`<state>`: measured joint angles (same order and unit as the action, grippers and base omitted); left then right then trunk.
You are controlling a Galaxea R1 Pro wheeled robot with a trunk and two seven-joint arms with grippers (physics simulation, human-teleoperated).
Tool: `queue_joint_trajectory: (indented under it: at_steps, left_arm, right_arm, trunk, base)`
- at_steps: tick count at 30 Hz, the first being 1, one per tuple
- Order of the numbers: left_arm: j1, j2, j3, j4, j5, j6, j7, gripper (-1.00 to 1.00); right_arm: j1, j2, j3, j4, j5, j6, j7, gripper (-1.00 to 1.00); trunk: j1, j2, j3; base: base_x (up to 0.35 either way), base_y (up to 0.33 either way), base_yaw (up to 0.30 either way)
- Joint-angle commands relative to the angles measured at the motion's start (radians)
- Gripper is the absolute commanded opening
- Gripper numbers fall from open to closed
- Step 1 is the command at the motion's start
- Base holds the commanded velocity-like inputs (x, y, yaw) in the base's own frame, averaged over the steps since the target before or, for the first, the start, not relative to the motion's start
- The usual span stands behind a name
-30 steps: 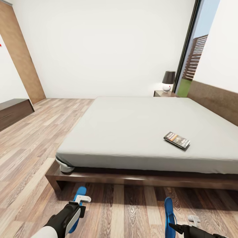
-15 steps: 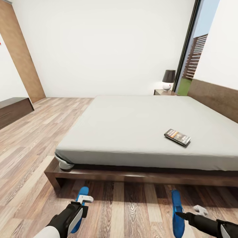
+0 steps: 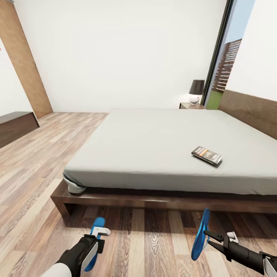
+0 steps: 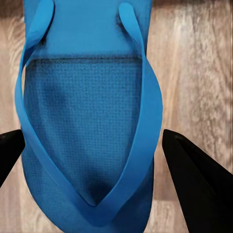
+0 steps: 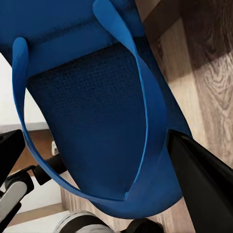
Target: In the bedroom, move the book from the bed onto either nightstand, and place the two sandals side by side next to the bed.
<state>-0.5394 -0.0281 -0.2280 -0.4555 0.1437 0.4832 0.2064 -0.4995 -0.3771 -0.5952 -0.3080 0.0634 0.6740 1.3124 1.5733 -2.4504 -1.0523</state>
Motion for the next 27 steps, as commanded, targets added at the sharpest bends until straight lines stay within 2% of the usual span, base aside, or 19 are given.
queue_joint_trajectory:
  at_steps: [1, 7, 12, 15, 21, 27]
  left_arm:
    - [-0.001, -0.002, -0.007, -0.002, 0.008, 0.005, 0.008, -1.0]
    - [-0.001, -0.007, -0.005, -0.004, 0.009, 0.005, 0.012, -1.0]
    - [-0.001, -0.006, 0.006, -0.005, 0.022, 0.006, 0.013, -1.0]
    - [-0.001, -0.004, 0.011, -0.006, 0.071, 0.006, 0.014, -1.0]
    - [-0.002, 0.014, 0.015, -0.049, 0.209, 0.009, 0.015, -1.0]
    - [-0.002, 0.021, 0.015, -0.055, 0.229, 0.008, 0.015, -1.0]
  right_arm:
    - [-0.001, 0.0, -0.007, 0.0, 0.006, 0.011, 0.006, -1.0]
    - [-0.001, 0.0, -0.006, -0.01, 0.006, 0.012, 0.008, -1.0]
    - [-0.001, 0.0, -0.006, -0.014, 0.006, 0.012, 0.008, -1.0]
    - [-0.001, 0.0, -0.006, -0.014, 0.006, 0.012, 0.008, -1.0]
    - [-0.001, -0.001, -0.006, -0.014, 0.006, 0.012, 0.008, -1.0]
    - [-0.001, 0.0, -0.006, -0.014, 0.006, 0.012, 0.008, -1.0]
  trunk:
    - [0.004, -0.008, -0.004]
    - [0.027, -0.05, -0.023]
    - [0.029, -0.051, -0.042]
    - [0.03, -0.052, -0.054]
    - [0.033, -0.053, -0.077]
    - [0.036, -0.054, -0.1]
  base:
    - [0.0, 0.0, 0.0]
    - [0.0, 0.0, 0.0]
    - [0.0, 0.0, 0.0]
    - [0.0, 0.0, 0.0]
    - [0.0, 0.0, 0.0]
    - [0.0, 0.0, 0.0]
